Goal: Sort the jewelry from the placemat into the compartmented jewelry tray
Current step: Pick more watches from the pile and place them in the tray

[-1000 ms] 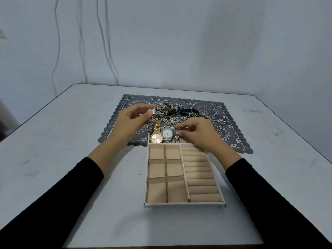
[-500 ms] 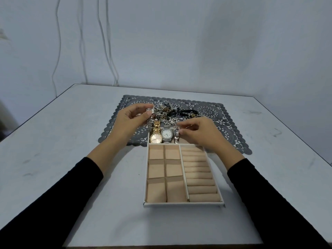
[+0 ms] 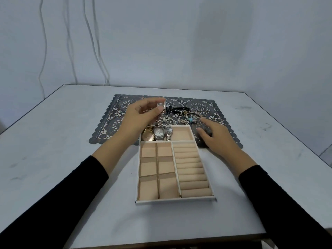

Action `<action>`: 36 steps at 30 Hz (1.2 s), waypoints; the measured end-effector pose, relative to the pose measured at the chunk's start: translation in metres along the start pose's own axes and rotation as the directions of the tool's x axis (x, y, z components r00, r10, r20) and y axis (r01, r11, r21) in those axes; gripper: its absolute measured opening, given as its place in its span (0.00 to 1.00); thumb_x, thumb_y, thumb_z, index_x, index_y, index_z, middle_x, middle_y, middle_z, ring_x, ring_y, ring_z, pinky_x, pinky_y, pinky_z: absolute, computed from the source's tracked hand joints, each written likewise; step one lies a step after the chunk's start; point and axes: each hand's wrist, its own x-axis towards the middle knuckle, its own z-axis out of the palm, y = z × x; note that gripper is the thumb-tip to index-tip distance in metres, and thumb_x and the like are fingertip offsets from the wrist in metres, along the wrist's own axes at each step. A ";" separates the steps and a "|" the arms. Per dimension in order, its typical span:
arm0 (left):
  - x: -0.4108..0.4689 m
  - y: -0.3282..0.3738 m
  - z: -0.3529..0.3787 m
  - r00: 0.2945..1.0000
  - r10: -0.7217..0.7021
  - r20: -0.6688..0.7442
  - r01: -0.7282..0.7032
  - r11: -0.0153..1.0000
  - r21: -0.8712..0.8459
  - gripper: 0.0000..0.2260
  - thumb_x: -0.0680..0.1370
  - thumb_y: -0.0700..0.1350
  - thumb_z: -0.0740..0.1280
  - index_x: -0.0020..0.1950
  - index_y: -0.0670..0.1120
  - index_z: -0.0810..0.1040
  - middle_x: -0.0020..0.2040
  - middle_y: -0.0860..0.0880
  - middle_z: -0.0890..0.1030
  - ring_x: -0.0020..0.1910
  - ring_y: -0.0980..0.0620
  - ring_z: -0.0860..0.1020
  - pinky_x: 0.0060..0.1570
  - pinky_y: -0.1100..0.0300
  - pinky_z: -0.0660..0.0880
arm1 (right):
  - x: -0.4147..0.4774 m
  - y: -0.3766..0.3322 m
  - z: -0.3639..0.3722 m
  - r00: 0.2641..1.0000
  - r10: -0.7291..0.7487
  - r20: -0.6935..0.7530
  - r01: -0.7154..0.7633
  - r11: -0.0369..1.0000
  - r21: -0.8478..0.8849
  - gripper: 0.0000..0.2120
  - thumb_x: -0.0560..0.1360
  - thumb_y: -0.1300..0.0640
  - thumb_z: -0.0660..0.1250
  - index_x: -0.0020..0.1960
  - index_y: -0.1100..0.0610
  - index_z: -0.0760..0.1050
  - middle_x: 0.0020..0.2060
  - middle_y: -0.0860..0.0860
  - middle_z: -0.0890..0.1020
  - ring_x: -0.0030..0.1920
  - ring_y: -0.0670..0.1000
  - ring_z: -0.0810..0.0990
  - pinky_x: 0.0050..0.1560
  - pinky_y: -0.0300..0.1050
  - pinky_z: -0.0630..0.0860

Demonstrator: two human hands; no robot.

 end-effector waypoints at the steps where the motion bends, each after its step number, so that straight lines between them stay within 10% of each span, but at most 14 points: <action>1: 0.000 0.000 0.005 1.000 -0.008 0.025 0.008 1.000 0.009 0.10 0.76 0.38 0.71 0.54 0.51 0.84 0.48 0.48 0.83 0.45 0.52 0.80 0.49 0.60 0.79 | -0.003 0.003 -0.001 1.000 0.007 0.012 -0.006 1.000 -0.027 0.21 0.79 0.52 0.63 0.71 0.56 0.69 0.66 0.53 0.76 0.65 0.53 0.73 0.59 0.37 0.64; 5: 0.000 0.001 0.023 0.992 -0.042 0.116 0.035 0.998 0.057 0.10 0.76 0.38 0.71 0.54 0.51 0.83 0.48 0.46 0.81 0.45 0.53 0.80 0.49 0.61 0.80 | -0.010 0.011 -0.001 0.997 0.026 0.070 -0.019 0.995 -0.093 0.17 0.80 0.52 0.62 0.66 0.57 0.71 0.58 0.54 0.79 0.59 0.56 0.75 0.53 0.43 0.67; 15: 0.001 -0.008 0.035 0.970 -0.122 0.209 0.082 0.979 0.189 0.11 0.75 0.39 0.73 0.52 0.54 0.82 0.55 0.45 0.81 0.50 0.49 0.82 0.54 0.48 0.81 | -0.011 0.020 0.005 0.987 0.083 0.138 -0.062 0.986 -0.153 0.24 0.81 0.47 0.57 0.74 0.56 0.63 0.75 0.52 0.63 0.76 0.51 0.58 0.74 0.46 0.54; 36: 0.000 -0.013 0.029 0.960 -0.070 0.272 -0.058 0.897 0.438 0.07 0.75 0.38 0.73 0.50 0.48 0.83 0.51 0.56 0.83 0.47 0.54 0.84 0.49 0.63 0.79 | -0.011 0.018 0.004 0.992 0.088 0.094 -0.080 0.993 -0.090 0.23 0.80 0.48 0.61 0.72 0.55 0.67 0.72 0.51 0.69 0.72 0.51 0.65 0.70 0.44 0.61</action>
